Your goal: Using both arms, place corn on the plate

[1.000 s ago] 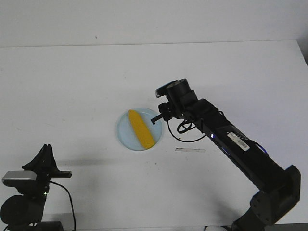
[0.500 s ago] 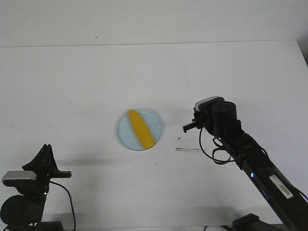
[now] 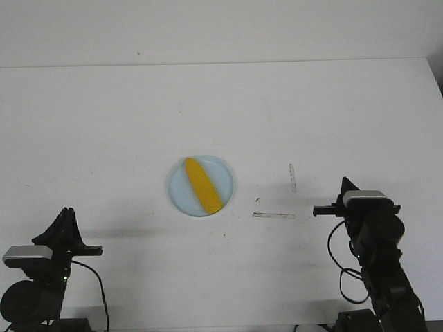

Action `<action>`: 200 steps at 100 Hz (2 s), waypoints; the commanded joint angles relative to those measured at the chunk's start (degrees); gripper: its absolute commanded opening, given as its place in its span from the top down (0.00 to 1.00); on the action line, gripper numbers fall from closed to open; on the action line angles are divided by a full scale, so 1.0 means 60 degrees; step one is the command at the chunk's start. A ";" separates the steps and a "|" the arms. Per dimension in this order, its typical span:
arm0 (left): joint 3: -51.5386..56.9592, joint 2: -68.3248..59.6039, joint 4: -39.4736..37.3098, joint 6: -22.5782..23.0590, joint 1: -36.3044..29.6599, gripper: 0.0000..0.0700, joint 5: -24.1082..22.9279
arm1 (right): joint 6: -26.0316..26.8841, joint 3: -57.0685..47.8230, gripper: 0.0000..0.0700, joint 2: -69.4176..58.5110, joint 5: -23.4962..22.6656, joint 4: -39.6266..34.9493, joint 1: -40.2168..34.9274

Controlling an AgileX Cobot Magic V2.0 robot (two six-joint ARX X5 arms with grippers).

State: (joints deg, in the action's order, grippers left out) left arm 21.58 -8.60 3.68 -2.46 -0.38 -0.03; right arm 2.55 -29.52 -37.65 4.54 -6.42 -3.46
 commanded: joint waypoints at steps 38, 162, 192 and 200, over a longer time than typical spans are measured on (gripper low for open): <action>0.0080 0.0022 -0.0120 0.0076 0.0018 0.94 -0.0004 | -0.0211 0.1075 1.00 0.4069 -0.0106 -0.1122 0.0211; -0.0517 0.0270 -0.0222 0.0080 0.0025 0.94 0.0007 | -0.0189 0.1064 1.00 0.5082 -0.0066 -0.1075 0.0204; -0.2302 0.0492 -0.1832 0.0066 0.0025 0.94 0.0503 | -0.0189 0.1064 1.00 0.5082 -0.0066 -0.1075 0.0204; -0.2554 0.0696 -0.1803 0.0051 0.0025 0.94 0.0503 | -0.0189 0.1064 1.00 0.5082 -0.0066 -0.1075 0.0204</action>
State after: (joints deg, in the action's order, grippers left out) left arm 6.72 -5.15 -6.28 -2.46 -0.38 2.92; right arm 1.72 -23.00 -7.33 4.10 -13.43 -2.20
